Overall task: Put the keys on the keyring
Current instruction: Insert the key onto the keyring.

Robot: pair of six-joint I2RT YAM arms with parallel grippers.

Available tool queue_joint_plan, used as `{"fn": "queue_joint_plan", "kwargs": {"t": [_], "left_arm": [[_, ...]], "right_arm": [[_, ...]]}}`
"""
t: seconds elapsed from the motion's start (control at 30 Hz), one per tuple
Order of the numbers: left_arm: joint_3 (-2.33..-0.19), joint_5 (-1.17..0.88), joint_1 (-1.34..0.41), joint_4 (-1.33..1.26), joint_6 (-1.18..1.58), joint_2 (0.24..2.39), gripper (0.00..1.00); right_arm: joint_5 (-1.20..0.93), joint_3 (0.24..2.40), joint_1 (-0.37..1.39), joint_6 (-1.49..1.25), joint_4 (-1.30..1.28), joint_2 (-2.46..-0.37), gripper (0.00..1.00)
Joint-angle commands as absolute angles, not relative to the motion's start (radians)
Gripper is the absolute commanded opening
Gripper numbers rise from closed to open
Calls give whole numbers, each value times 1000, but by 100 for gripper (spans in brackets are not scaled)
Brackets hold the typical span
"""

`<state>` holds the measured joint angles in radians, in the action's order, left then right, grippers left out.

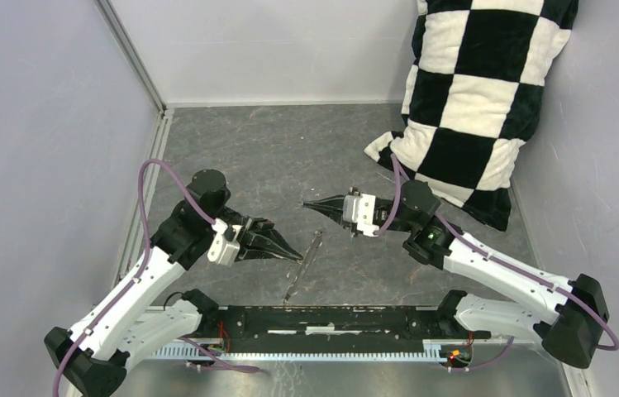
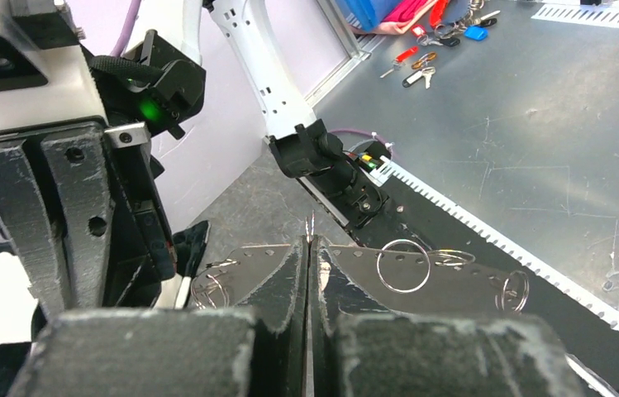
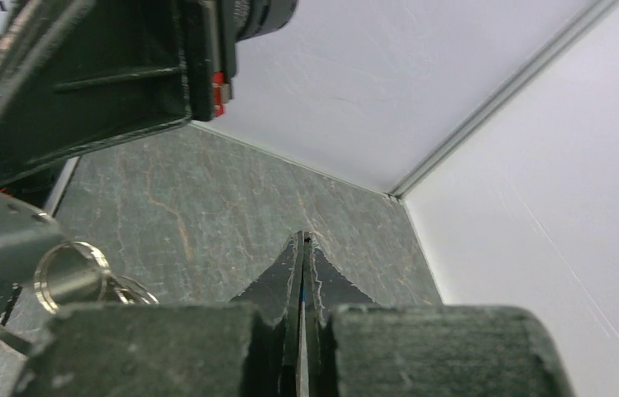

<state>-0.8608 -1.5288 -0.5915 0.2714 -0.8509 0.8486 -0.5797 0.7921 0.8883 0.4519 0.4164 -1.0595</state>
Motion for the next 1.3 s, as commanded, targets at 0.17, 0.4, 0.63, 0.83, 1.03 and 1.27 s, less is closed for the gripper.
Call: {"fn": "queue_joint_plan", "kwargs": {"t": [0.17,0.4,0.63,0.83,1.03,1.27], "left_arm": [[-877,-1572,-595,258,-799,848,2],[-894,-1556,-594,282,-798,860,2],[-908,-1557,-594,283,-795,872,2],[-907,-1546,-594,280,-792,869,2],[-903,-1530,-595,281,-796,864,2],[-897,-1517,-594,298,-803,868,2]], "right_arm": [[-740,808,918,408,291,-964,1],[-744,785,944,353,253,-892,1],[-728,788,963,362,185,-886,1],[-731,836,970,382,107,-913,1],[-760,861,982,370,65,-914,1],[-790,871,1002,340,54,-905,1]]}}
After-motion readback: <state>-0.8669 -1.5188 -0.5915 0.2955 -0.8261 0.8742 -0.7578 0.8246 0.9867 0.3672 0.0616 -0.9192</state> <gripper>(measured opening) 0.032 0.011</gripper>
